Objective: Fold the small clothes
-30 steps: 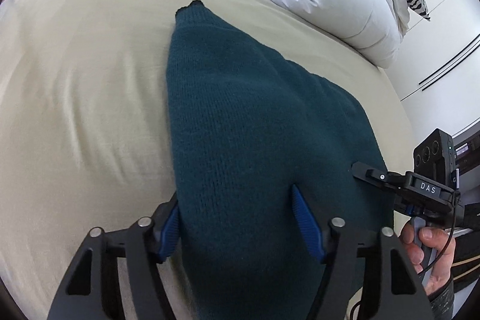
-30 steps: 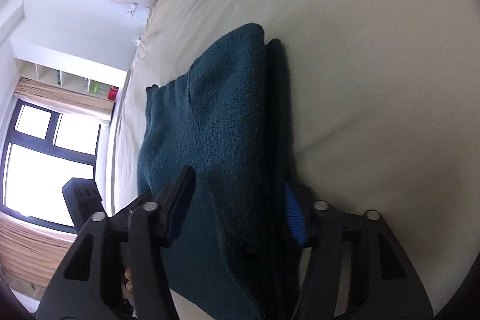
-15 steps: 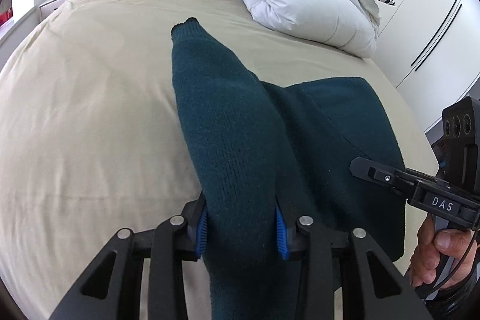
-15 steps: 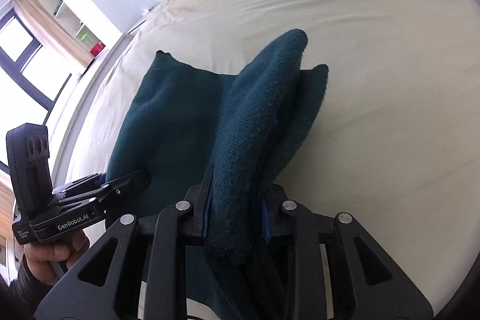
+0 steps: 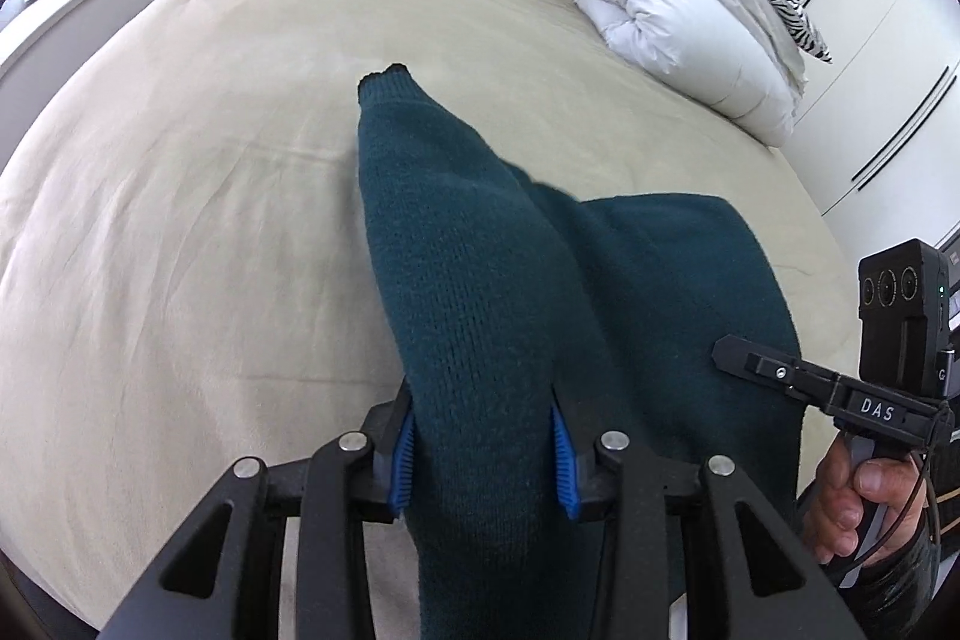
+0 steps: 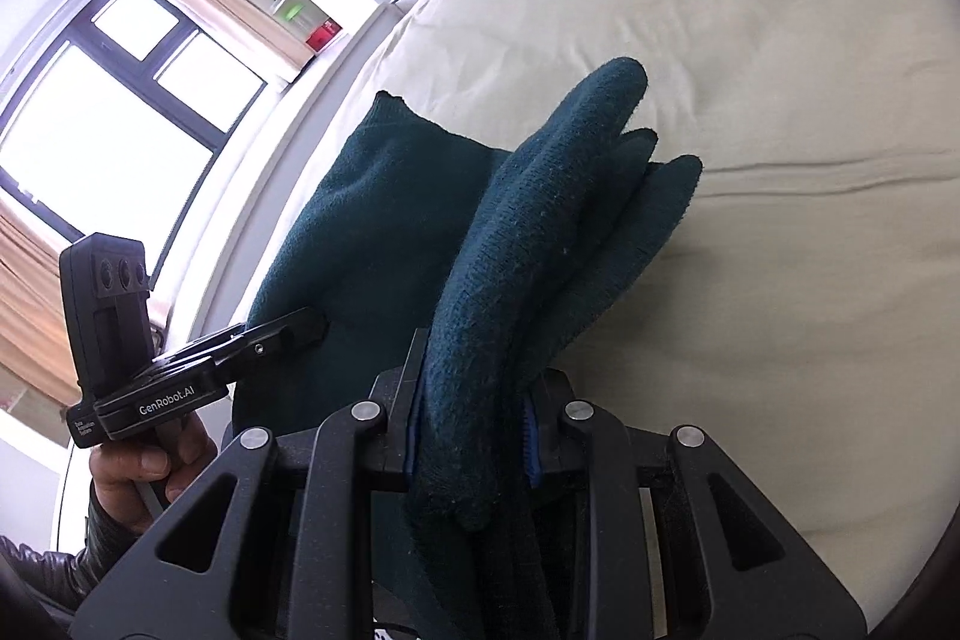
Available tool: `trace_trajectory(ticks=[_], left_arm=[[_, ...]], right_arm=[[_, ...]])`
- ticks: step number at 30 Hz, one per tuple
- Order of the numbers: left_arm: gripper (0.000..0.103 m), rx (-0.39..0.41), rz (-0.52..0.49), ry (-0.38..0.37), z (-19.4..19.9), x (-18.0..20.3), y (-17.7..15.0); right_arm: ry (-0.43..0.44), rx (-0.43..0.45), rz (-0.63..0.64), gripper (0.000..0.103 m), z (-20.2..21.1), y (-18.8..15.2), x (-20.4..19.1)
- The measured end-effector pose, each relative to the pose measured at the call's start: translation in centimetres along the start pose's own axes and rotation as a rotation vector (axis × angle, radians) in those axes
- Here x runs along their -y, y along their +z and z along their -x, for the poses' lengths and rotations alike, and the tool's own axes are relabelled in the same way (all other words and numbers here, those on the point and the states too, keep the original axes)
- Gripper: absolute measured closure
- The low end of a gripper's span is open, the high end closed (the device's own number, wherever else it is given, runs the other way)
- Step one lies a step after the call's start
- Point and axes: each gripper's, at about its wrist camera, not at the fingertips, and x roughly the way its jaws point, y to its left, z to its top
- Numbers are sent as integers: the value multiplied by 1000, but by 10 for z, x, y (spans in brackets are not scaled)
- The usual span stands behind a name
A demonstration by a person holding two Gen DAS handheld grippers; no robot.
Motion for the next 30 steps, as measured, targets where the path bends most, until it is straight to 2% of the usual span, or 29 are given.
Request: trace_trajectory(ticks=[2, 5, 6, 7, 9, 12, 16, 19, 20, 22, 24, 28, 30], left_arm=[[54, 0, 14, -3, -12, -9, -6], [48, 20, -21, -14, -18, -8, -10], [43, 25, -22, -14, -19, -9, -11], [40, 26, -12, -25, -19, -14, -14], [39, 23, 25, -63, -24, -22, -14], [38, 34, 41, -84, -26, -26, -14], [38, 42, 62, -85, -22, -28, -16], [38, 51, 82, -83, -15, -27, -18], [39, 53, 79, -76, -13, -26, -19], [41, 65, 63, -59, -6, -21, -20], [42, 94, 41, -53, 5, -13, -23], [42, 163, -34, -11, 20, 2, -28], [42, 138, -52, 21, 10, 2, -30]], right_arm=[[-7, -16, 1, 80, -13, -5, 3], [-23, -55, -106, 78, -38, -9, 41], [15, -58, -167, 77, -44, -13, 59], [92, -38, -238, 77, -47, -20, 76], [160, 3, -255, 78, -45, -27, 88], [145, 25, -212, 78, -46, -31, 82], [134, 18, -215, 75, -34, -39, 81], [54, 26, -199, 68, -28, -34, 70], [15, 31, -183, 67, -28, -23, 69], [-51, 51, -158, 67, -15, -20, 64], [-77, 89, -142, 67, 5, -19, 61], [37, 143, -76, 67, 33, -21, 29], [108, 118, -55, 66, 28, -25, 19]])
